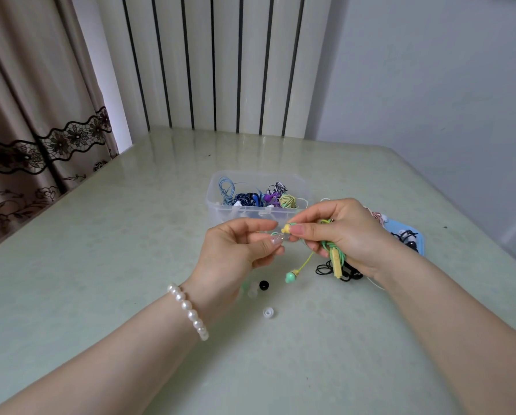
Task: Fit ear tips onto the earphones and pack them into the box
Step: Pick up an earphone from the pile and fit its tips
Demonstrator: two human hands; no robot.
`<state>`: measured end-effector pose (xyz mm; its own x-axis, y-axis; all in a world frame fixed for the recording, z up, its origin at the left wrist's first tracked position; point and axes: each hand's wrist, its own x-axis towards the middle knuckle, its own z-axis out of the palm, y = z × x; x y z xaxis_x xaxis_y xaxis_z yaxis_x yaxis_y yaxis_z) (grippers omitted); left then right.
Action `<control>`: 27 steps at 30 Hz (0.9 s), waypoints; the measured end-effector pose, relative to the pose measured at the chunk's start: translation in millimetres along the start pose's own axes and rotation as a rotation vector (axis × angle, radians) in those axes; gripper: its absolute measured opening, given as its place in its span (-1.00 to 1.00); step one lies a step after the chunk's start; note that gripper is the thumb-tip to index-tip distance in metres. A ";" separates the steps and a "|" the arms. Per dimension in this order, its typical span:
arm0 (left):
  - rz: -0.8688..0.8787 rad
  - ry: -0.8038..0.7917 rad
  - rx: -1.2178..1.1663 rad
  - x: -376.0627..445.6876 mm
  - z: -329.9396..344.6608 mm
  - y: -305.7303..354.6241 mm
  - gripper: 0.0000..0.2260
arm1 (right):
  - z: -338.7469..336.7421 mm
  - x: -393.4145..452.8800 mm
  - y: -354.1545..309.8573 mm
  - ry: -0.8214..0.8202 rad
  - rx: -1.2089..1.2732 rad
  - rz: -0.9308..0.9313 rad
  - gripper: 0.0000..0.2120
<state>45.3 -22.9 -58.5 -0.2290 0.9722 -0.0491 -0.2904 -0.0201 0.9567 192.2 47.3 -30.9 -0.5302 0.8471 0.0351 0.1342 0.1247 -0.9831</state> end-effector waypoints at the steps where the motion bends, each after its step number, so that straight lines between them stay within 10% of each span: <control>1: 0.000 -0.002 -0.005 -0.1 -0.2 0.0 -0.88 | 0.4 -0.1 -0.2 -0.001 0.000 -0.009 -0.86; 27: -0.159 0.007 -0.176 -0.3 -0.1 -2.3 -0.94 | -0.5 -1.4 0.0 0.039 -0.200 -0.060 -0.93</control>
<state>46.0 -23.2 -60.7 -0.1738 0.9648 -0.1975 -0.4807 0.0919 0.8721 193.3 46.4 -30.9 -0.5098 0.8541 0.1030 0.2695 0.2723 -0.9237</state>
